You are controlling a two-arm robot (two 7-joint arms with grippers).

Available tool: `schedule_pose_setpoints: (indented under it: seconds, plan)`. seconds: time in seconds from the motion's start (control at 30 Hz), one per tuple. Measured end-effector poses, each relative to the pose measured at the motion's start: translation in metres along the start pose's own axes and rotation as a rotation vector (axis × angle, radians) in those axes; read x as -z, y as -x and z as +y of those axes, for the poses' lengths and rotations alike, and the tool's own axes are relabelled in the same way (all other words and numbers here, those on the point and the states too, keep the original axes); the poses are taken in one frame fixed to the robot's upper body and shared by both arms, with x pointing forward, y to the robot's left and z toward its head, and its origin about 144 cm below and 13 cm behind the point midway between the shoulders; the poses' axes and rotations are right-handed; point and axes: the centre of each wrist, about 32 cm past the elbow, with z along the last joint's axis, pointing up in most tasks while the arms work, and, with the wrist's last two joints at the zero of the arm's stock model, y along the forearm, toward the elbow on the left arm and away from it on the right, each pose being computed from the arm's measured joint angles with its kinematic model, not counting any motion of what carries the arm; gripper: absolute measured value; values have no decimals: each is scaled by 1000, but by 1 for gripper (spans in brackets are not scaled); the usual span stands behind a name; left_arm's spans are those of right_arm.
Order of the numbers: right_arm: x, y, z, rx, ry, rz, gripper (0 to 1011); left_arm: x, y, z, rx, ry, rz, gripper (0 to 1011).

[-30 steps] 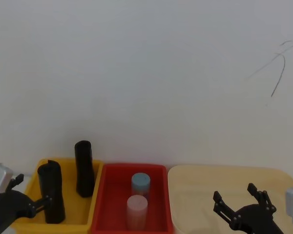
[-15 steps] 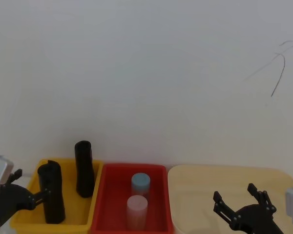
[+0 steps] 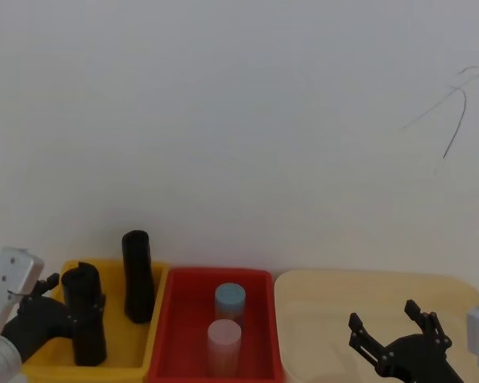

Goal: Pick up the garbage bag with the one hand and transfer it to the other hand.

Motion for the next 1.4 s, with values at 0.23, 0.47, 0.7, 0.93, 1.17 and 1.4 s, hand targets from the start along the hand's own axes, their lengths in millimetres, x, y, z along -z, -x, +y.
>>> schedule_pose_setpoints:
  seconds: [0.23,0.47,0.7,0.93,1.17,1.4]
  plan:
    - [0,0,0,0,0,0,1002,0,3,-10,15,-9,10,1001]
    - [0,0,0,0,0,0,1001,0,4,-16,22,-18,17,954]
    - [0,0,0,0,0,0,1002,1,5,-20,27,-25,20,771]
    - [0,0,0,0,0,0,1001,1,6,-21,30,-28,21,556]
    - [0,0,0,0,0,0,1001,-4,7,-20,54,-13,13,488]
    - [0,0,0,0,0,0,1001,-20,7,-17,105,36,-3,452]
